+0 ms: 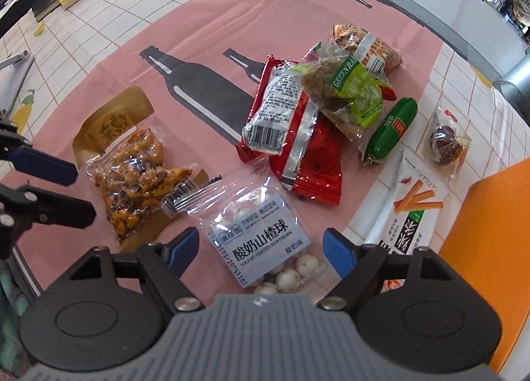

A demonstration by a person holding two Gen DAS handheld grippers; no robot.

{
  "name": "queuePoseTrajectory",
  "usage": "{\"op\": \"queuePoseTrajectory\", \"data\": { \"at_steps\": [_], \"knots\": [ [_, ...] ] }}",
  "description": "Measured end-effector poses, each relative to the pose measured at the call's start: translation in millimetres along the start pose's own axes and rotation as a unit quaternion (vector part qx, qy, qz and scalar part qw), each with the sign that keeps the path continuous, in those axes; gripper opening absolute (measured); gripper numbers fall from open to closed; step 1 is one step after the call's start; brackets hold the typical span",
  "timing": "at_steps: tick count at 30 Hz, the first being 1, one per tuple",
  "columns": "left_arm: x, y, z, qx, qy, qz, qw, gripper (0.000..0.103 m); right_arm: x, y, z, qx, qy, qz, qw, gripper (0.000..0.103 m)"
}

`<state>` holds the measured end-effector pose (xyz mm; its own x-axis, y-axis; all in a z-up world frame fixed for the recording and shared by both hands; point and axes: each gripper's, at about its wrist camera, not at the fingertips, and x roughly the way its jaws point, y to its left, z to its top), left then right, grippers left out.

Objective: Organize snacks

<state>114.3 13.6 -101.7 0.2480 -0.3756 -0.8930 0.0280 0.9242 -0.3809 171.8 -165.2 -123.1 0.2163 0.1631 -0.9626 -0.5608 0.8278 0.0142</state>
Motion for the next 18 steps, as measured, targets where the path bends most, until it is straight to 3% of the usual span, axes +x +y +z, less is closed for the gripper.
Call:
{"op": "queuePoseTrajectory", "data": {
  "at_steps": [6,11,14,18],
  "knots": [
    [1,16,4,-0.046,-0.029,0.000,0.9985,0.060,-3,7,-3,0.081,0.005,0.059,0.995,0.075],
    [-4,26,13,-0.060,-0.058,0.052,0.9952,0.059,0,14,-2,0.136,-0.002,0.082,0.987,0.072],
    [-5,30,16,-0.057,-0.063,0.072,0.9938,0.059,1,19,2,0.156,-0.011,0.061,0.986,0.071],
    [-9,31,14,-0.060,-0.057,0.051,0.9953,0.059,-1,19,6,0.155,-0.027,0.017,0.987,0.070]
  ]
}}
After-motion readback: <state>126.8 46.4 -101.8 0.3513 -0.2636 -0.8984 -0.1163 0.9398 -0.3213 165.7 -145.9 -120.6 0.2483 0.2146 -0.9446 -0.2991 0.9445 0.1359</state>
